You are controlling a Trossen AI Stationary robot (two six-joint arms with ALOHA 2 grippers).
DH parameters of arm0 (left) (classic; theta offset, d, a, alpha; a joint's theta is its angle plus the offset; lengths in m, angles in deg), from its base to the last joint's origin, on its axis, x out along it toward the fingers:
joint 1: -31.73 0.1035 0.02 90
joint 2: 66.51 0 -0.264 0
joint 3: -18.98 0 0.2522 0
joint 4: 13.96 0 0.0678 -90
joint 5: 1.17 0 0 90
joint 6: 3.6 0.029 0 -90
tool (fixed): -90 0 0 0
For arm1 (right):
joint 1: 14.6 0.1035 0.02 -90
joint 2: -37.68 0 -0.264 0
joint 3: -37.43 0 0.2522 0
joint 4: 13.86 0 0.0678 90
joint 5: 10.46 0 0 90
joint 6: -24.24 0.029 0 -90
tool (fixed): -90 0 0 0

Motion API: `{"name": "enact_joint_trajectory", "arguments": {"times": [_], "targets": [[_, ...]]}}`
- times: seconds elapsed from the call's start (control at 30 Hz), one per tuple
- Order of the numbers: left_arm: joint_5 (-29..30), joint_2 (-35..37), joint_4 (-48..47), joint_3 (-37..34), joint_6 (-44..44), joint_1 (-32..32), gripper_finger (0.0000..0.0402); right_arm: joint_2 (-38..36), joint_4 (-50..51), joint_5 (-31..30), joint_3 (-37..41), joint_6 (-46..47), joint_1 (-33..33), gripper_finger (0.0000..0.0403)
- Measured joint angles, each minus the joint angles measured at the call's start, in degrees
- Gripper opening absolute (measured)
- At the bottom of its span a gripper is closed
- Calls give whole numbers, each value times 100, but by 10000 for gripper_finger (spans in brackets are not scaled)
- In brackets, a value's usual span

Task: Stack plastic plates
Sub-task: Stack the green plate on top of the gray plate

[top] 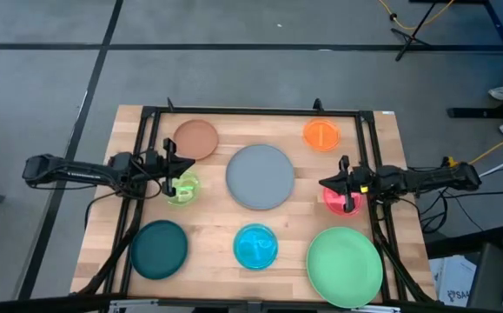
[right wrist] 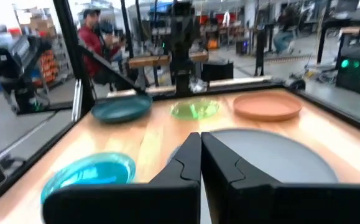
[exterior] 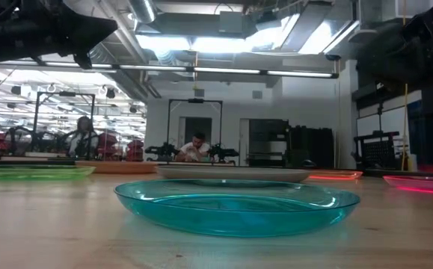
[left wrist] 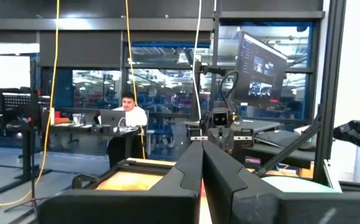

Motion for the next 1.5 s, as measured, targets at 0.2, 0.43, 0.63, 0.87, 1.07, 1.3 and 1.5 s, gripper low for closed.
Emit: {"name": "enact_joint_trajectory", "arguments": {"times": [0.2,0.43,0.63,0.87,1.07,1.3,1.5], "targets": [[-109,-877,195,343,-336,-30,4,735,-61,-1,-422,-52,2,3],[-111,-2292,190,1219,-398,-388,4,1526,-135,-31,-848,-167,2,3],[-93,-3610,184,2174,-322,-630,4,1986,-165,-215,-1207,-608,2,3],[-90,-5071,186,3488,30,-880,4,2305,-182,-305,-1508,-911,2,3],[-87,-5928,196,4410,-13,-922,4,2380,-214,-303,-1593,-884,2,3],[6,-6828,44,5451,-335,-950,19,2380,-328,-348,-1593,-748,2,3],[2,-7577,-824,6418,-404,-1088,90,2378,-473,-491,-1710,-741,2,3]]}}
